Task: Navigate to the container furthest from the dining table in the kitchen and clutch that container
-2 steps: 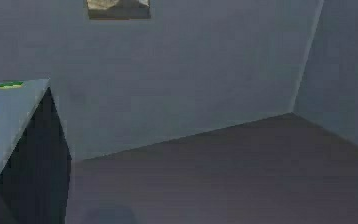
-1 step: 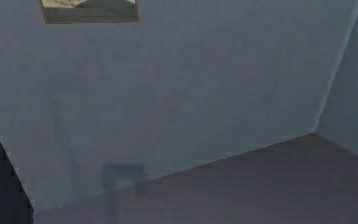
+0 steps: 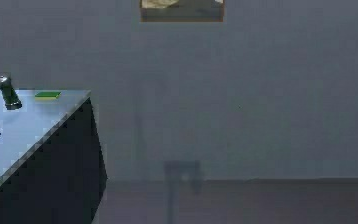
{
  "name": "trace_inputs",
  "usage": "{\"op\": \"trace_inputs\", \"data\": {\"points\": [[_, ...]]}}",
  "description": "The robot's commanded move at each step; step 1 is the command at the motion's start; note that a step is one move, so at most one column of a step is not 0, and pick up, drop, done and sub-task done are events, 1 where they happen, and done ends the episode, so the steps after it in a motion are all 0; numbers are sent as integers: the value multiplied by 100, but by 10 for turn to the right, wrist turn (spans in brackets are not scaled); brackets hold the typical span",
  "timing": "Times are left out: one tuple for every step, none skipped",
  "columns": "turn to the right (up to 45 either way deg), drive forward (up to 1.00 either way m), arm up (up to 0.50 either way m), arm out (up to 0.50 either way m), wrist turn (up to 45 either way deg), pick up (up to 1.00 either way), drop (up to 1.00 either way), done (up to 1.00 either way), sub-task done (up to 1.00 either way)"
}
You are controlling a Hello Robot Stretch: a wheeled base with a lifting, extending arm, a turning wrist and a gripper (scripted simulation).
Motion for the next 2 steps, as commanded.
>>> {"op": "trace_inputs", "data": {"points": [[0,65,0,0,0,0,0,0,0],[-450,0,0,0,0,0,0,0,0]]}}
